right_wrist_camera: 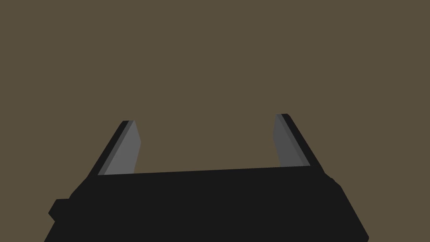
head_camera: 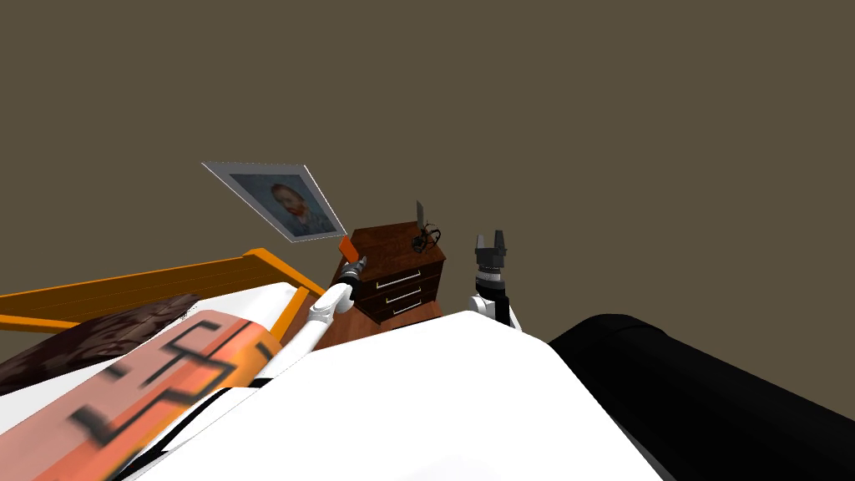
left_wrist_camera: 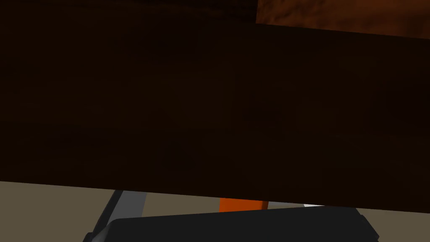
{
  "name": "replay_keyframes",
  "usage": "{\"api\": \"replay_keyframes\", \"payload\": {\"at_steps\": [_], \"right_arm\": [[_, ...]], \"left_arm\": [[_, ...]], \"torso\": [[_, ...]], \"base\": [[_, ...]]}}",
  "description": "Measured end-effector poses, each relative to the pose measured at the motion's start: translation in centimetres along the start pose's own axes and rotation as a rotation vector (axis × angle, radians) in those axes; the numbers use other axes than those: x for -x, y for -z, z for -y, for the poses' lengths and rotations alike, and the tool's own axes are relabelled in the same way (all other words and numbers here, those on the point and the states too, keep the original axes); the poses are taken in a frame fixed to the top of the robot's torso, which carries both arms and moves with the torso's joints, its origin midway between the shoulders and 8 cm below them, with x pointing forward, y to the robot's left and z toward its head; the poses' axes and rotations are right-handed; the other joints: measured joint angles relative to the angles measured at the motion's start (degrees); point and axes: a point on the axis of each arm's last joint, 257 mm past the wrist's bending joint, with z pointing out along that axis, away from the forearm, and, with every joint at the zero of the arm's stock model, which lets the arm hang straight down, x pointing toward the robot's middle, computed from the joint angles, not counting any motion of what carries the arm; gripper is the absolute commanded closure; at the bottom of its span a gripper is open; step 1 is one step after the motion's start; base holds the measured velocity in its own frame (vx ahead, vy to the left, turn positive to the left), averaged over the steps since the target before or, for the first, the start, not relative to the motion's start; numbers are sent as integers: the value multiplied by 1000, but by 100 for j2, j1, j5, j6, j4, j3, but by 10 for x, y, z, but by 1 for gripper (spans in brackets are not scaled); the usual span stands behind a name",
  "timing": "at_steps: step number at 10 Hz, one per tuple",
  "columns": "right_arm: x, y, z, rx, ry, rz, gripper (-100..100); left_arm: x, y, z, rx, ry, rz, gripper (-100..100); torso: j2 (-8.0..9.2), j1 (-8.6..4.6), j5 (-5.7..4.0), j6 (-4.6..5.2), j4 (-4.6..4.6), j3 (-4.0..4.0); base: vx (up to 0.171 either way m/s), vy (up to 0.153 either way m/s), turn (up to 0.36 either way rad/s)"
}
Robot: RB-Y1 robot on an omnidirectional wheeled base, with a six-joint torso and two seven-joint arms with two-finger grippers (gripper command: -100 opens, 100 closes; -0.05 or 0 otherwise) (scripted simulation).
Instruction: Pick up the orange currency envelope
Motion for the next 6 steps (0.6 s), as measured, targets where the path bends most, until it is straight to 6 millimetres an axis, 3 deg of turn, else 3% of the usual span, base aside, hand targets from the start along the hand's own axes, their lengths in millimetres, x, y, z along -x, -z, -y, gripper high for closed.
{"api": "replay_keyframes", "payload": {"at_steps": [6], "right_arm": [[0, 0, 0, 0, 0, 0, 0]], "left_arm": [[23, -19, -14, 38, -32, 53, -100]], "torso": [[5, -1, -1, 3, 1, 2]], "base": [[-45, 7, -54]]}}
